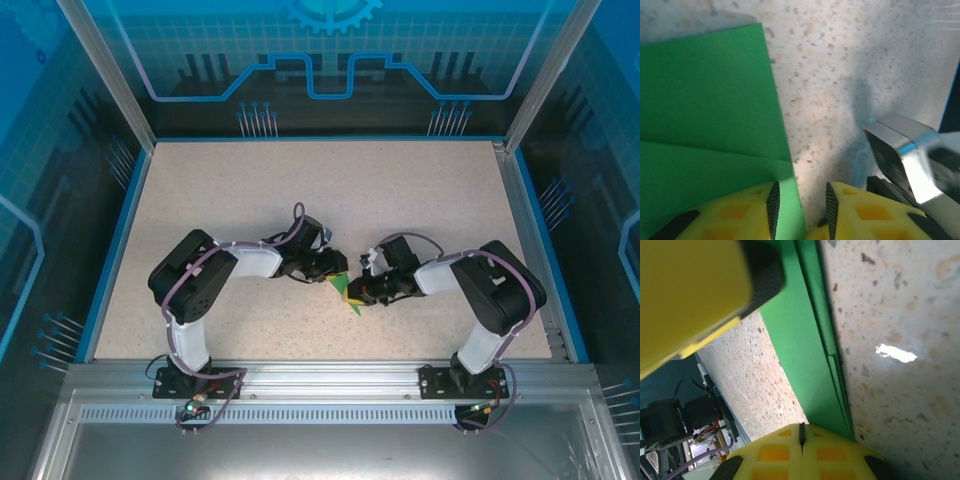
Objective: Fold a paper plane with a square sheet of paper (pick it up from the middle)
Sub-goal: Fold the wing for the fifth time at the center of the table.
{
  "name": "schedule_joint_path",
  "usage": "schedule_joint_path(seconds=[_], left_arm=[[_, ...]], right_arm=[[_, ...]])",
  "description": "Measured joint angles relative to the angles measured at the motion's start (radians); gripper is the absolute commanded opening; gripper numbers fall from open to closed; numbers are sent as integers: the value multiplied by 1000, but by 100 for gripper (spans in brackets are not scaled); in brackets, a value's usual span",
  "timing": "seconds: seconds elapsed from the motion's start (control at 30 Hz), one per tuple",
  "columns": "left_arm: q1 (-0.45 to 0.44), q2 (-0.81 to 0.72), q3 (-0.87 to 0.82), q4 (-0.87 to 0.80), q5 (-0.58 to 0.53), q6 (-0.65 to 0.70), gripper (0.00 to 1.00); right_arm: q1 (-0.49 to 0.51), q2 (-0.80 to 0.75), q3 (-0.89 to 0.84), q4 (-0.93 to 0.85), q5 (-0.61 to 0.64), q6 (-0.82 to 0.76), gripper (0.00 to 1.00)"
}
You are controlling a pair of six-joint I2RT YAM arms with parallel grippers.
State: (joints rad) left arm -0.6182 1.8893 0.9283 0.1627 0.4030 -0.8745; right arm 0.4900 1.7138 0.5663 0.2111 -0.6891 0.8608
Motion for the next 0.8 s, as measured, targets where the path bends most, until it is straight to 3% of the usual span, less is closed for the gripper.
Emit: schedule_joint_path(seconds=[0.37,0.8], left_arm=[[2,21,23,-2,-5,-18,31],[2,23,22,3,-6,-40,31]], right_arm=[[23,-65,28,-114,93,3,0],[42,0,80,-103,112,-7,0]])
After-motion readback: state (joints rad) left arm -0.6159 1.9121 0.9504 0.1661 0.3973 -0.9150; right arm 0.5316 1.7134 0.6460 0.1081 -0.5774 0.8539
